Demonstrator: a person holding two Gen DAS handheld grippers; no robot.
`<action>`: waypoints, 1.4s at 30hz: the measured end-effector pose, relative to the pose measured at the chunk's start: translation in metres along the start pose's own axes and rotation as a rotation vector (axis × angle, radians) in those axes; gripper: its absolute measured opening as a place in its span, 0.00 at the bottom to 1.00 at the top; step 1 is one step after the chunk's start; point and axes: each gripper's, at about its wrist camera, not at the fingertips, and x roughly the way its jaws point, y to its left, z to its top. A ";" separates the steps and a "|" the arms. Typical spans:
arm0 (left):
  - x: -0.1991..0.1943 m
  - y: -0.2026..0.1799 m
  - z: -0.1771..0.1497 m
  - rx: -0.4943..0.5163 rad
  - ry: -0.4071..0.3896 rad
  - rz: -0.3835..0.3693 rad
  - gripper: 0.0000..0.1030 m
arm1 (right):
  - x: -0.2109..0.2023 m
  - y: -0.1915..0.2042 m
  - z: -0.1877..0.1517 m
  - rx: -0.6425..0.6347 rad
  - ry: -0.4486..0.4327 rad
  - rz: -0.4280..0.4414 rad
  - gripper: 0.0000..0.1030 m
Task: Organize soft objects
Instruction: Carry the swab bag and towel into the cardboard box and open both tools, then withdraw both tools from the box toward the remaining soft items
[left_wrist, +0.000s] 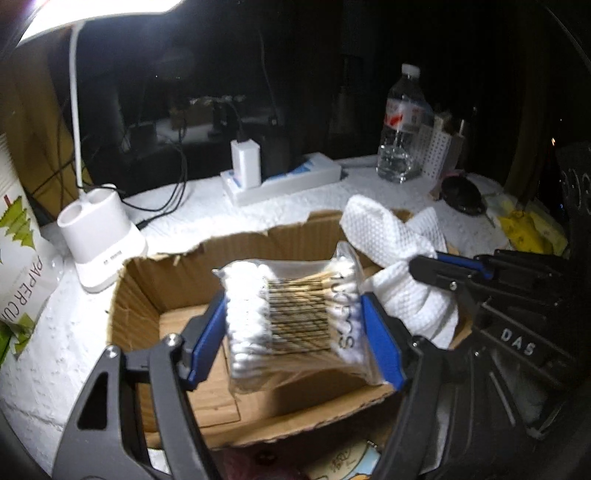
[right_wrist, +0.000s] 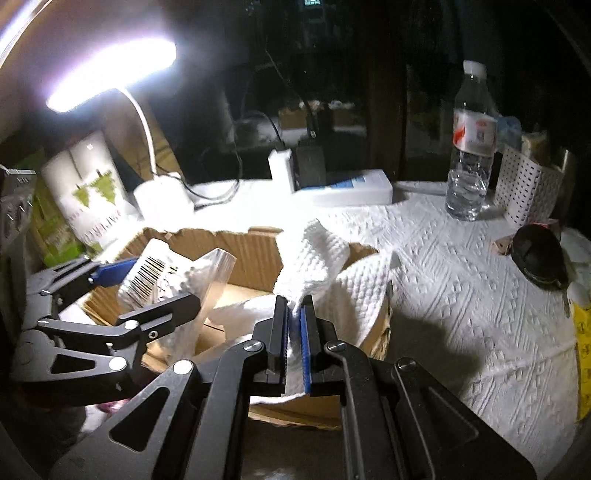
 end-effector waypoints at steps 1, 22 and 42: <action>0.002 -0.001 -0.001 0.003 0.009 -0.003 0.70 | 0.002 0.000 -0.001 -0.001 0.006 -0.002 0.06; -0.028 0.004 -0.003 -0.044 0.012 0.036 0.89 | -0.034 0.014 -0.003 0.003 -0.012 -0.080 0.50; -0.104 -0.002 -0.025 -0.058 -0.079 0.019 0.89 | -0.110 0.050 -0.025 -0.015 -0.081 -0.128 0.50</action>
